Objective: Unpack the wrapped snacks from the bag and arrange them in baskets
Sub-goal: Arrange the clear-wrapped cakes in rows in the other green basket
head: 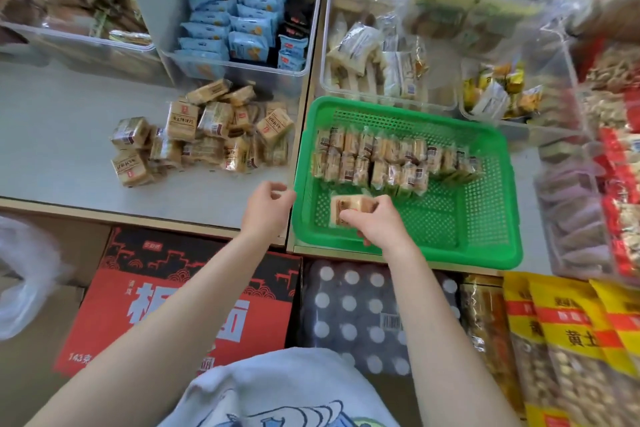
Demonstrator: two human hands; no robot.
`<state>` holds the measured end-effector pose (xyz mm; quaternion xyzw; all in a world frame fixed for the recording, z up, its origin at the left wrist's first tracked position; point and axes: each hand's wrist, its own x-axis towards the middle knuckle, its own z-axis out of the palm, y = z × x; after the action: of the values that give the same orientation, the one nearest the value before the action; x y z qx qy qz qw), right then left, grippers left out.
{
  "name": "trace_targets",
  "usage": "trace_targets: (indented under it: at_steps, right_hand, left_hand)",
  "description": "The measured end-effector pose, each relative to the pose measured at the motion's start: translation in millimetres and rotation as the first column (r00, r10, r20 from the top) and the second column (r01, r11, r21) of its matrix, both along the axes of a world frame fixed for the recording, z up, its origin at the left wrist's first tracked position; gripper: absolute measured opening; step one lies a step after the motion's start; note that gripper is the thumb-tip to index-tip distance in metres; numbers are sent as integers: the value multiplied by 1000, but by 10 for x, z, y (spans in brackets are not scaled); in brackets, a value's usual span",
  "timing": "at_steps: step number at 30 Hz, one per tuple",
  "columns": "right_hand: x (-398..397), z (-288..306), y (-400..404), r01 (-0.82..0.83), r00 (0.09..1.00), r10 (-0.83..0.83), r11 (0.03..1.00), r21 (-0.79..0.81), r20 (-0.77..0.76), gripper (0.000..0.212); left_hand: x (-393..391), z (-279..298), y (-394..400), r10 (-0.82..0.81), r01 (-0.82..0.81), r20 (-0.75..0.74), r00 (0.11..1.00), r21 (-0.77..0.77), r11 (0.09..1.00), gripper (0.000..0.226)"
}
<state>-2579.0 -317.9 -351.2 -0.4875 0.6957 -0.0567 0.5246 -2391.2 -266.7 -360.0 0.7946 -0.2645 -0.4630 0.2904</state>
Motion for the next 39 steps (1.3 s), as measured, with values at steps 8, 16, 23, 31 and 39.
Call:
trace_targets:
  at_steps: [8,16,23,31,39]
  right_hand:
    - [695,-492,-77,-3,987,-8,998,-70,-160,68]
    - [715,-665,-226,325,905,-387,895,306,173,81]
    - [622,-1452,-508,370,911,-397,906,207,109,154]
    - [661,-241,-155,254,963,-267,941,224,29,105]
    - [1316,270,-313,-73,997,78,956,-286,5,29]
  left_hand:
    - [22,-374,-43,-69,76,-142,987,45,996,28]
    - [112,-464,-23,-150,157,-134,980,43,987,27]
    - [166,-447,-63,-196,202,-157,968,19,979,18]
    - [258,-451,-45,-173,178,-207,963,4,984,24]
    - [995,-846,454,-84,65,191,978,104,992,36]
